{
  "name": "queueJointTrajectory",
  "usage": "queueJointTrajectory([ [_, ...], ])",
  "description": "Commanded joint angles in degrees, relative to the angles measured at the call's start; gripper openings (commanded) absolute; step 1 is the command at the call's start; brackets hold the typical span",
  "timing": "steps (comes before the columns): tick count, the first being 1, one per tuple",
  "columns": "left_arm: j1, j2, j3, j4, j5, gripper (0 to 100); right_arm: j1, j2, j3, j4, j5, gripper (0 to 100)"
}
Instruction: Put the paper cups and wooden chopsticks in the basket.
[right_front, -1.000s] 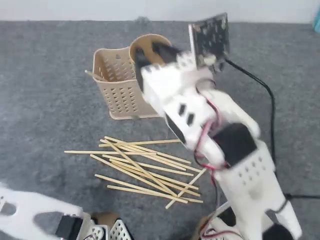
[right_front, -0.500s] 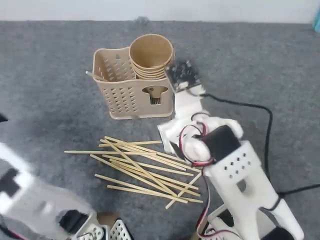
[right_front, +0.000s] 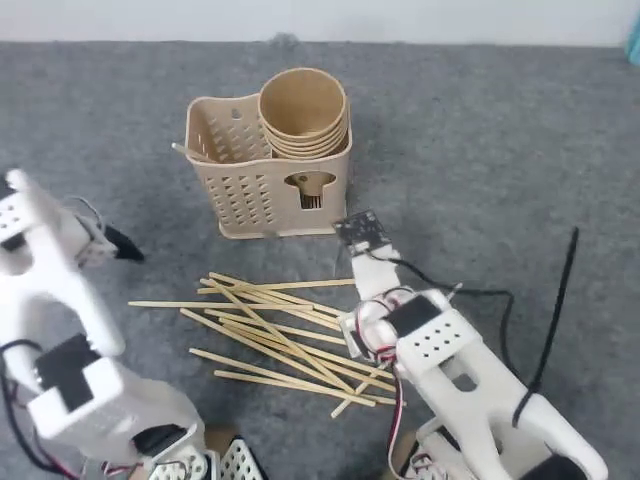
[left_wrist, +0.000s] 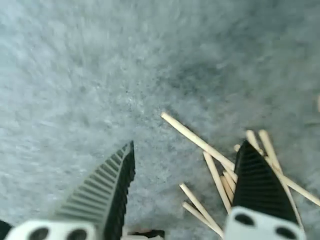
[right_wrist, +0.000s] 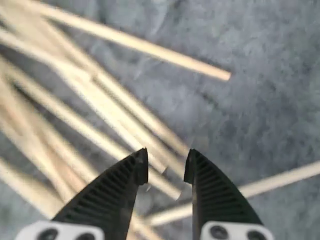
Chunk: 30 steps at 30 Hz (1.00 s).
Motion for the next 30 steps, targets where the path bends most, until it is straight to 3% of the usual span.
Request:
queueJointTrajectory([
  [1, 0.62, 0.26, 5.14, -5.01, 3.43, 31, 3.74, -1.27, 1.93, -7.69, 1.23, 13.6],
  [8, 3.6, 0.26, 16.75, -14.77, 4.66, 31, 4.0, -1.19, 1.93, -7.16, 1.32, 13.6],
  [14, 3.69, 0.26, 22.2, -24.88, 13.71, 30, 3.91, -1.19, 1.93, -7.25, 1.32, 13.6],
  [22, 3.34, 0.18, 23.52, -33.58, 15.82, 0, 4.18, -1.19, 1.93, -7.25, 1.32, 13.6],
  [30, 3.6, -8.26, 23.96, -31.74, 15.82, 1, 4.26, -1.19, 1.93, -7.25, 1.32, 13.6],
])
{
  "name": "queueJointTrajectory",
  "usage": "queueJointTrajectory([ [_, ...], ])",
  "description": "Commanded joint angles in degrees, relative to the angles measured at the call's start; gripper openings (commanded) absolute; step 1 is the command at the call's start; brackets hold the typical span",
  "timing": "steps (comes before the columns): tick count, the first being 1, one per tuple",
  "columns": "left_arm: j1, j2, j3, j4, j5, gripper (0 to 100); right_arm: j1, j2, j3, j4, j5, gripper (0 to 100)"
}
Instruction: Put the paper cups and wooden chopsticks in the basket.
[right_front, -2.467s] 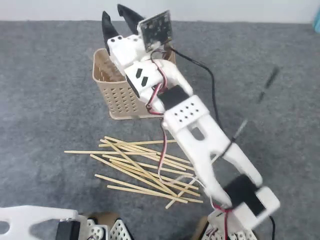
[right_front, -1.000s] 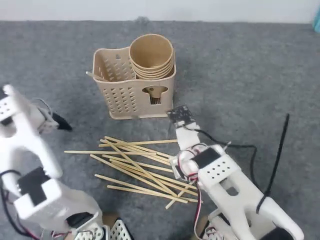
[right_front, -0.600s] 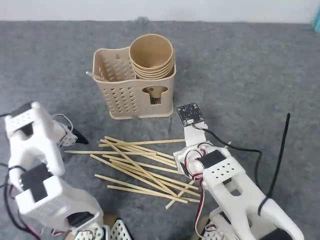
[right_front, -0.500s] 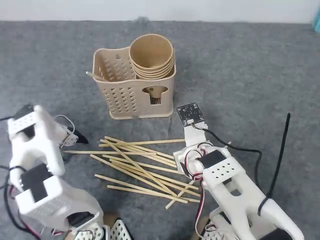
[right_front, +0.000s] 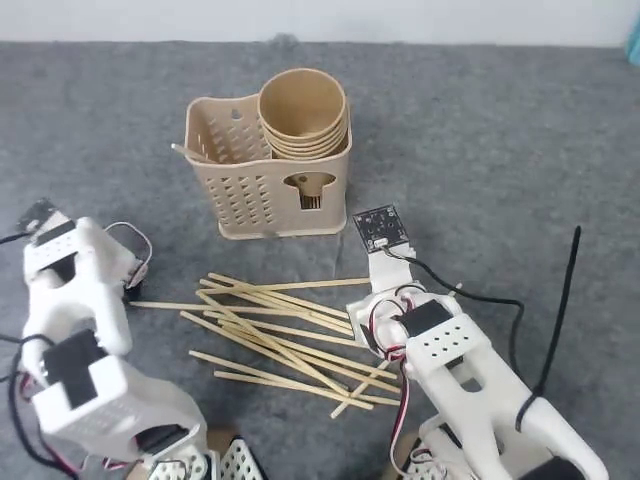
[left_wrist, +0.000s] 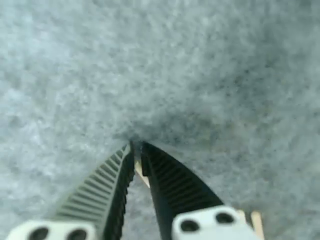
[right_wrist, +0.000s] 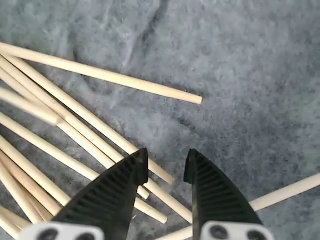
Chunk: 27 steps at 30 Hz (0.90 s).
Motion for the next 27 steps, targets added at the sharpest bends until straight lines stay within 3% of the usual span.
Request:
queueJointTrajectory([
  [1, 0.26, -8.26, -0.31, 1.85, 0.62, 1, 1.1, -1.1, -0.26, -0.92, 1.14, 13.6],
  [10, 0.44, -26.46, -1.01, 2.73, 0.62, 1, 1.19, -1.1, -0.26, -0.92, 1.14, 13.6],
  [27, 1.85, -50.11, -1.71, -21.27, 0.09, 1, 1.19, -1.1, -0.18, -0.92, 1.05, 13.6],
])
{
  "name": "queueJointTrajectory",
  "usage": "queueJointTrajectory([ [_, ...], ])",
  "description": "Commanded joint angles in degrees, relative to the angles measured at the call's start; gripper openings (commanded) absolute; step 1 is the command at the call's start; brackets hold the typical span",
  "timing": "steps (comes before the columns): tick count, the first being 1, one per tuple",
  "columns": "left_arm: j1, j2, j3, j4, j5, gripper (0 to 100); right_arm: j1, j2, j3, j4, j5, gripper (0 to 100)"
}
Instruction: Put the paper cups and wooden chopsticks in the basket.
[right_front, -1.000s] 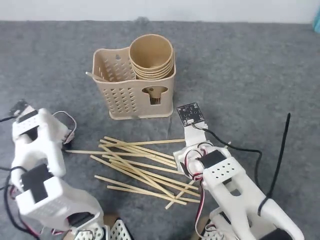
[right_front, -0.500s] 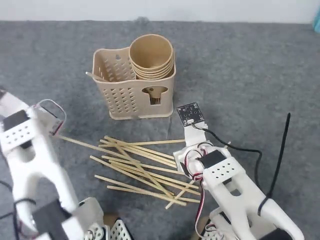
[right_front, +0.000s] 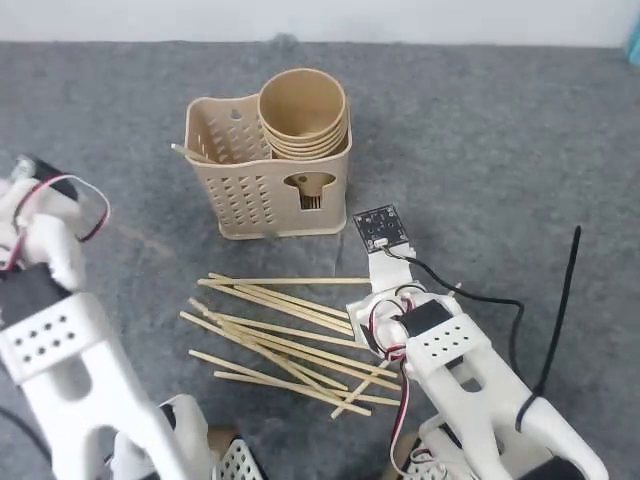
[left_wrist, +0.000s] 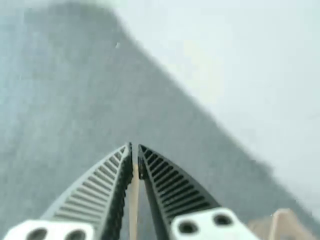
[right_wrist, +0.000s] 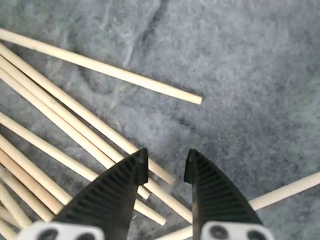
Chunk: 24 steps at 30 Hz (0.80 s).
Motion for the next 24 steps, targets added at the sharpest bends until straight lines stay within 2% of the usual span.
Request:
queueJointTrajectory([
  [1, 0.35, -4.31, -1.71, -6.15, -1.32, 1, 1.19, -1.1, -0.18, -0.92, 1.05, 13.6],
  [6, 2.9, -8.44, -1.36, -12.31, -4.48, 1, 1.19, -1.1, -0.18, -1.01, 1.05, 13.6],
  [13, 9.76, -14.51, -1.71, -23.74, -4.48, 1, 1.27, -1.1, -0.18, -1.01, 1.05, 13.6],
  [16, 13.19, -16.0, -1.8, -25.93, -4.48, 1, 1.27, -1.01, -0.18, -1.01, 1.05, 13.6],
  [24, 20.48, -16.09, -3.21, -38.33, -4.75, 1, 2.15, -1.01, -0.26, -1.1, 1.05, 13.6],
])
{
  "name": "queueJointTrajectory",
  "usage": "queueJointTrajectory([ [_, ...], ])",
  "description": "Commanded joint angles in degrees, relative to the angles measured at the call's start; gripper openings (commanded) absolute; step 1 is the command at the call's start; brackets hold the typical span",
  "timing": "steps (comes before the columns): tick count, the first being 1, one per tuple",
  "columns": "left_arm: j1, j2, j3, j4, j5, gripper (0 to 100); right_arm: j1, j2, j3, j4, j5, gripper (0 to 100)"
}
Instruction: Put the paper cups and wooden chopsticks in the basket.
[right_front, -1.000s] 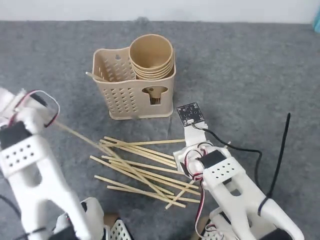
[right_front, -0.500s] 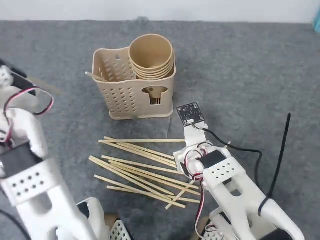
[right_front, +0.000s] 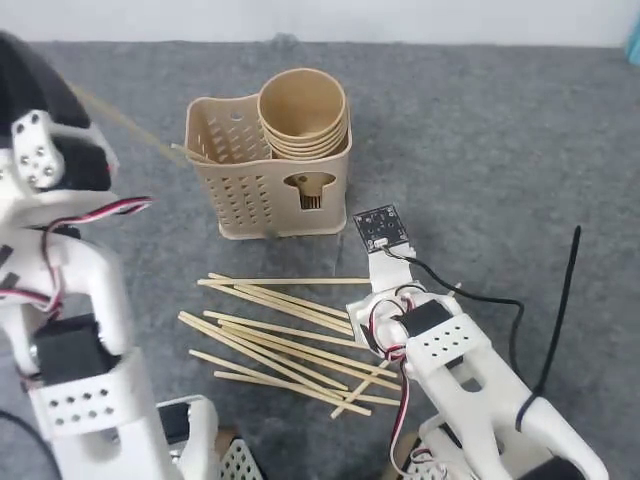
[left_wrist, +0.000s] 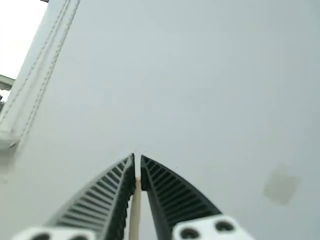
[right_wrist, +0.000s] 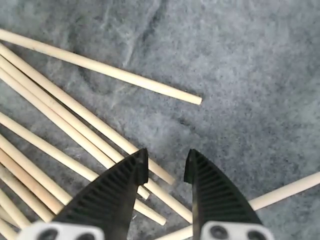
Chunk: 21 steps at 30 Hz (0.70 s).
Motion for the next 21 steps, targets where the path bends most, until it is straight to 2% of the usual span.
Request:
queueJointTrajectory([
  [1, 2.9, -0.79, -4.44, -4.04, -1.58, 1, 2.68, -1.01, -0.26, -1.27, 1.05, 13.6],
  [7, 9.14, -0.7, -10.77, 0.62, -6.86, 1, 3.56, -1.01, 0.0, -3.3, 1.05, 13.6],
  [13, 9.58, 7.03, -14.11, 0.0, -7.74, 1, 3.56, -1.01, 0.0, -3.3, 1.05, 13.6],
  [21, 10.99, 24.0, -18.24, -18.2, -8.35, 1, 3.65, -1.01, 0.0, -3.38, 1.05, 13.6],
])
